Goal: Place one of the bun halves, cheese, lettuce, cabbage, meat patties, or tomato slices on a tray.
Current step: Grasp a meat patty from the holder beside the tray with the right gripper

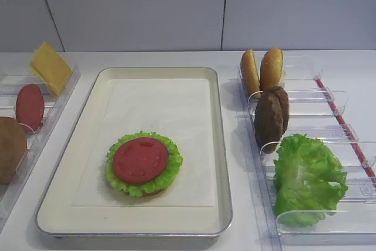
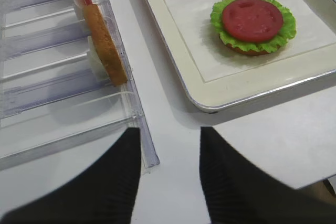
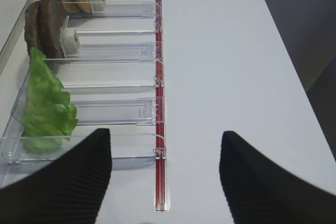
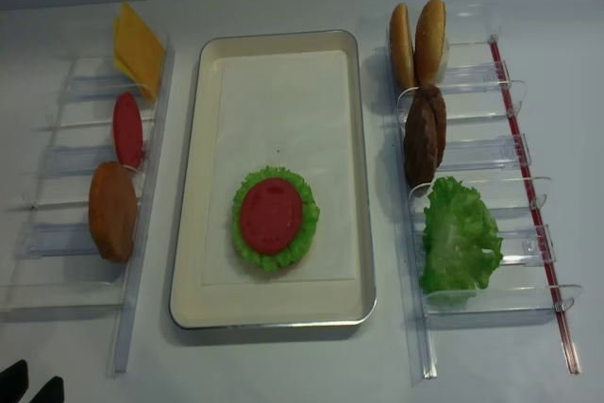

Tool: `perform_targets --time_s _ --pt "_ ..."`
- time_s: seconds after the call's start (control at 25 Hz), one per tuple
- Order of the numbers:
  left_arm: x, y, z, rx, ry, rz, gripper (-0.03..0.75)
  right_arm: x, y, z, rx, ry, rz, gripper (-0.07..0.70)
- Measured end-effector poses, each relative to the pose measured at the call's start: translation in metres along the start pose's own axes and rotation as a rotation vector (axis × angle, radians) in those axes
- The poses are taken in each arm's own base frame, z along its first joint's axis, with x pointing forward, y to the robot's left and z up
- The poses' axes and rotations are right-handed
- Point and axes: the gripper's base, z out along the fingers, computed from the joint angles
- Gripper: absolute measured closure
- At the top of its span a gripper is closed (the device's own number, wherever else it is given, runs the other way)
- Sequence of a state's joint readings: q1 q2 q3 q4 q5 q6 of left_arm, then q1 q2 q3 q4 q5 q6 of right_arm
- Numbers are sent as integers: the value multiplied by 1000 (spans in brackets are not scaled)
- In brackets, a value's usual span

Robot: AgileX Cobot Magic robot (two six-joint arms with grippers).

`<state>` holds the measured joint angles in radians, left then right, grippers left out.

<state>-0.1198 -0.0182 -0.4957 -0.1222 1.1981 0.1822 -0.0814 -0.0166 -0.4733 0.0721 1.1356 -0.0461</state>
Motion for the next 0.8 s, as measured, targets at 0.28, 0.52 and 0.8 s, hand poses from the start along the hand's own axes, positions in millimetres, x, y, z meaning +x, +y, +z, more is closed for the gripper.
perform_targets --time_s 0.28,0.52,0.8 --pt "0 0 0 0 0 0 446 -1 2 0 -24 -11 11 149" --pt "0 0 0 0 0 0 446 -17 9 5 -105 35 60 149" --pt "0 0 0 0 0 0 446 -70 17 41 -225 273 162 172"
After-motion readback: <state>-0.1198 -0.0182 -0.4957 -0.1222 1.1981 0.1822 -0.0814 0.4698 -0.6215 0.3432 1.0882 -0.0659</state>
